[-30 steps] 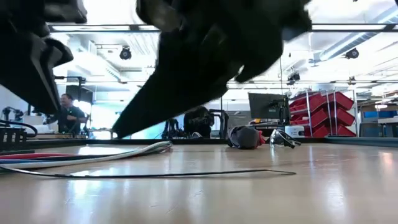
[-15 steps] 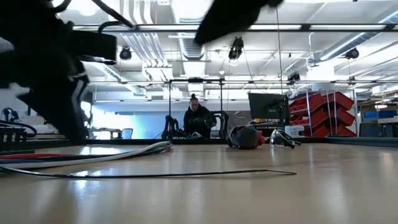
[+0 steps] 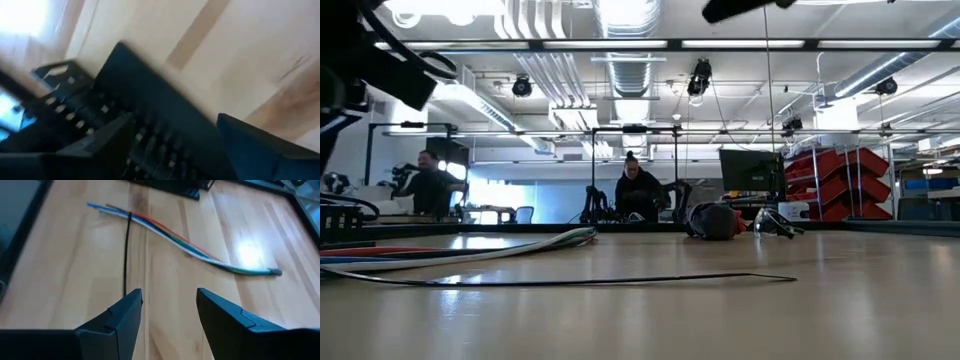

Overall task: Ziptie cables
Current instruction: Put the ziptied cable wires into the black cable duct

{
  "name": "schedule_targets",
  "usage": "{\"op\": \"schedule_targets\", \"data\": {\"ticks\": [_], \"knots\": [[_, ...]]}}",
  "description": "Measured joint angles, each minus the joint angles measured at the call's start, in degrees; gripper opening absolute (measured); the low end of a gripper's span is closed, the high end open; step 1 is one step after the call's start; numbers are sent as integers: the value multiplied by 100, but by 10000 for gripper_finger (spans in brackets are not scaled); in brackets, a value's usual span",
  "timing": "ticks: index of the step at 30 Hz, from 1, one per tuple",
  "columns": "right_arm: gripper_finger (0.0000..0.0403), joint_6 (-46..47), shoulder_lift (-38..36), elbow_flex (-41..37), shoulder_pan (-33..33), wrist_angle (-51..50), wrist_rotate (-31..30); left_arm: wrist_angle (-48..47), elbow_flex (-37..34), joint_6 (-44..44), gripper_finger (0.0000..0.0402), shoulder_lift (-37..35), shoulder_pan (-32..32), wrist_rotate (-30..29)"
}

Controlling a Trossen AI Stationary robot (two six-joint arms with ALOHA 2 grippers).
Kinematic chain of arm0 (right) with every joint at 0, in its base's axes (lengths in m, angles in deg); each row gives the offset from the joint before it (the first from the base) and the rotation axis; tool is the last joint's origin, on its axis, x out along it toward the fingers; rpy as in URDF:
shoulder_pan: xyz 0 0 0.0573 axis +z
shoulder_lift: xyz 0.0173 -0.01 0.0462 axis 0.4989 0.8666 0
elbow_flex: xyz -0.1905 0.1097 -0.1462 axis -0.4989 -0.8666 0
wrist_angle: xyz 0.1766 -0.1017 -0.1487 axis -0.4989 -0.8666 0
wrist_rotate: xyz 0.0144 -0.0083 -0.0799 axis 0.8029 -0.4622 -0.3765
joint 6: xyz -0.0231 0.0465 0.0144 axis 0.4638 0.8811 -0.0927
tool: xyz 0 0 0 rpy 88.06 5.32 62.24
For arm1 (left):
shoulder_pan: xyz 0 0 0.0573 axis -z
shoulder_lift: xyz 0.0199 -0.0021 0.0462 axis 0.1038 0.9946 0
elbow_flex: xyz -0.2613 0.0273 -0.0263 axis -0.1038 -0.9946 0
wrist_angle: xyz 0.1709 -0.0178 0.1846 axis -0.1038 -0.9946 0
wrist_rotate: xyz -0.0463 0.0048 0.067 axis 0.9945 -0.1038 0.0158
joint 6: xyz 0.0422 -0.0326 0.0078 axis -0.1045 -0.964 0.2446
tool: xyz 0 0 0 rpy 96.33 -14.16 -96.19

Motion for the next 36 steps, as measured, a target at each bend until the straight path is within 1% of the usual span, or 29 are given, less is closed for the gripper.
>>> {"op": "schedule_targets", "data": {"ticks": [2,5,7,9,12,17,21,24,26,28,30,33,36], "knots": [[179,142,26,-69,4,-35,2,-233,2,-30,292,-128,14,62],[179,293,36,-133,2,-6,-1,-542,-33,-336,314,-319,98,-2],[180,313,40,-155,4,-13,-1,-630,-119,-641,322,-479,158,-20],[181,313,43,-160,4,-9,0,-504,-298,-1005,323,-660,219,6],[181,313,43,-160,4,13,-2,-125,-723,-1449,316,-927,246,194],[181,369,43,-160,10,13,1,845,-1620,-1942,309,-1295,238,384],[181,363,43,-160,15,64,1,1698,-2186,-2202,308,-1404,238,414],[181,244,43,-160,-7,216,1,2535,-2516,-2280,308,-1341,222,373],[181,111,43,-160,-33,353,0,2965,-2582,-2194,308,-1250,203,269],[180,-16,43,-160,-54,519,1,3141,-2567,-2041,308,-1172,170,86],[181,-145,43,-160,-75,632,-1,3183,-2448,-1882,308,-1065,123,-250],[180,-272,43,-160,-109,755,1,3259,-2264,-1451,308,-973,-31,-913],[181,-313,43,-160,-138,798,1,3425,-2075,-966,308,-764,-333,-1225]]}}
